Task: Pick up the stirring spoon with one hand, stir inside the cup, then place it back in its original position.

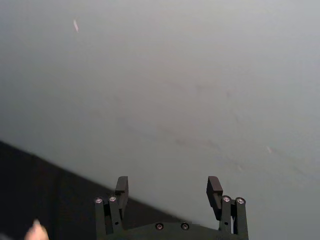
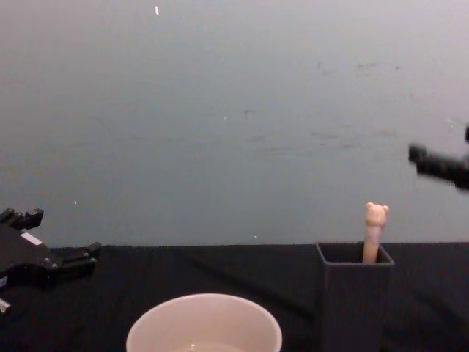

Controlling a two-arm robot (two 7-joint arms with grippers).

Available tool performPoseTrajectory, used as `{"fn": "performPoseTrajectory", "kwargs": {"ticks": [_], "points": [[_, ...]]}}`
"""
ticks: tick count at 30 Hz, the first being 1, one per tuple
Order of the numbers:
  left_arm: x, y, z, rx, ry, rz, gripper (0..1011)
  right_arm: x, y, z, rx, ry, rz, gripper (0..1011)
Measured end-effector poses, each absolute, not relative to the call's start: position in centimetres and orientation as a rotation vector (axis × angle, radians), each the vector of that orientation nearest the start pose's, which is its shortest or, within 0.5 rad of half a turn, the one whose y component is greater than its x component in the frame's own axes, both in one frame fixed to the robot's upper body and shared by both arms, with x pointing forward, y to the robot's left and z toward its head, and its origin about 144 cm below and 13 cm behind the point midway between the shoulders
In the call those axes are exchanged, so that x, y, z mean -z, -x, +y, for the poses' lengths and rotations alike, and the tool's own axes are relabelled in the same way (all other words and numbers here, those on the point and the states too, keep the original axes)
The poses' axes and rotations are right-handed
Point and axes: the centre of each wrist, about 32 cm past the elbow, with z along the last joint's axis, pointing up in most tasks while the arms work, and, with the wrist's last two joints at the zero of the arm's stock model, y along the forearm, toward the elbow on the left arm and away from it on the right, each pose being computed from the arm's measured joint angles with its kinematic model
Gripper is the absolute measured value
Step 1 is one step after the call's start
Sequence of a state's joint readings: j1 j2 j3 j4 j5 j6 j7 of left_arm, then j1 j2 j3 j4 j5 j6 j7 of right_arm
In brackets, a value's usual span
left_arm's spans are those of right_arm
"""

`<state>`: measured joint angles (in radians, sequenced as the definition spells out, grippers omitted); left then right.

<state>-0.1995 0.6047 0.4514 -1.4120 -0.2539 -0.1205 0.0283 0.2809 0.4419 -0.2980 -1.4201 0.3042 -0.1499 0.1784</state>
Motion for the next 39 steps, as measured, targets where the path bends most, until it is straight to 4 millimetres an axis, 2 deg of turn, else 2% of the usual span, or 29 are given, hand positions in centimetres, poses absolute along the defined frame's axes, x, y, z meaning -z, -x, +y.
{"fn": "performPoseTrajectory", "kwargs": {"ticks": [8, 14, 39], "points": [[-114.0, -48.9, 31.0, -1.248, -0.304, -0.285, 1001, -114.6, -51.4, -28.0, 1.267, 0.168, -0.239, 1002], [-114.0, -48.9, 31.0, -1.248, -0.304, -0.285, 1001, -113.4, -51.4, -27.6, 1.28, 0.216, -0.179, 1002], [-114.0, -48.9, 31.0, -1.248, -0.304, -0.285, 1001, -113.3, -51.4, -27.6, 1.279, 0.224, -0.164, 1002]]}}
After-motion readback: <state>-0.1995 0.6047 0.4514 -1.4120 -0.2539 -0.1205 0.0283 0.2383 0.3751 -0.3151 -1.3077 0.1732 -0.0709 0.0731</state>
